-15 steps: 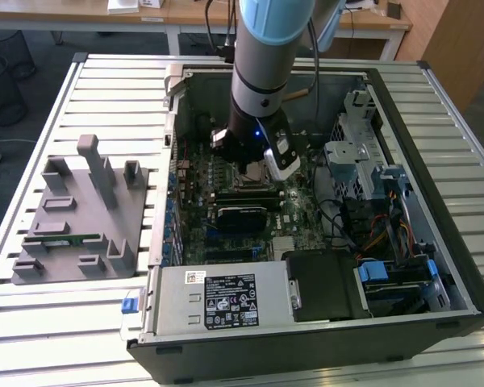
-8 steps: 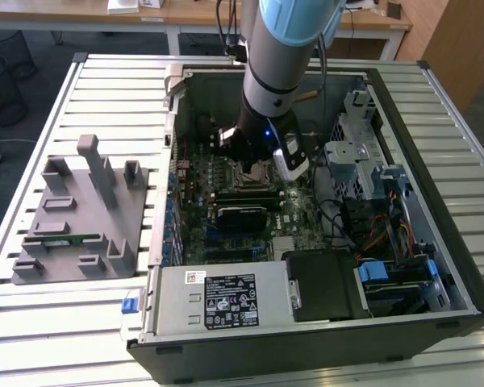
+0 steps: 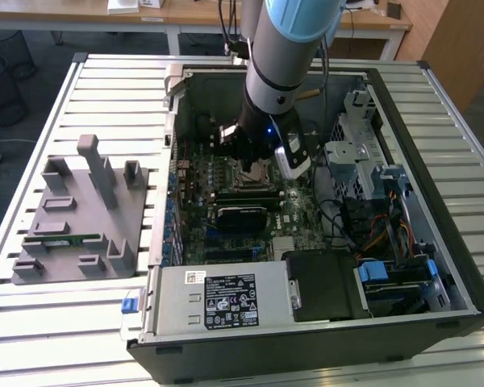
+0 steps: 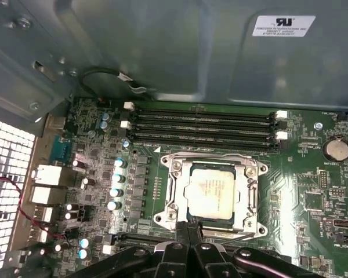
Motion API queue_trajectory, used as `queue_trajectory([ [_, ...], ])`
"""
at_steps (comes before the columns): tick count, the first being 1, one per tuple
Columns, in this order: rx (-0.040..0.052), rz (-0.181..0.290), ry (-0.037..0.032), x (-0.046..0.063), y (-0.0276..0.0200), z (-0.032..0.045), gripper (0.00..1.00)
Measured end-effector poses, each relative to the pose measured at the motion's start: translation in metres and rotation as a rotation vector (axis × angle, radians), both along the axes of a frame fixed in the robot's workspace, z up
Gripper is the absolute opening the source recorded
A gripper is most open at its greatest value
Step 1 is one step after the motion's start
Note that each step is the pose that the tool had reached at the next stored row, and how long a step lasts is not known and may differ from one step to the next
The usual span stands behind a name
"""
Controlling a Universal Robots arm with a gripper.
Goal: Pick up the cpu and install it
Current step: 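Install the second cpu locking lever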
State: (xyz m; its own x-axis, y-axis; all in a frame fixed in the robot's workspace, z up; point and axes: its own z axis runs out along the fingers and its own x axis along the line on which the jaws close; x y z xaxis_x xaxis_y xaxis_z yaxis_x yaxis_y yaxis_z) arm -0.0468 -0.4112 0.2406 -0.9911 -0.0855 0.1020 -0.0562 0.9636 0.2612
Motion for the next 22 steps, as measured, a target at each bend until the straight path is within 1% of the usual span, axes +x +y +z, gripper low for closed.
queue_trajectory([
  [1,0.0002,0.000,-0.0001,0.000,-0.0002,0.0000,0.11],
  [4,-0.0023,0.000,0.0005,0.001,-0.0041,0.0001,0.11],
  [8,-0.0025,0.000,0.0013,0.002,-0.0082,-0.0006,0.11],
  [11,-0.0024,0.000,0.0016,0.002,-0.0113,-0.0025,0.11],
  [16,-0.0025,0.000,0.0017,0.002,-0.0123,-0.0106,0.11],
  [22,-0.0024,0.000,0.0017,-0.006,-0.0122,-0.0203,0.11],
])
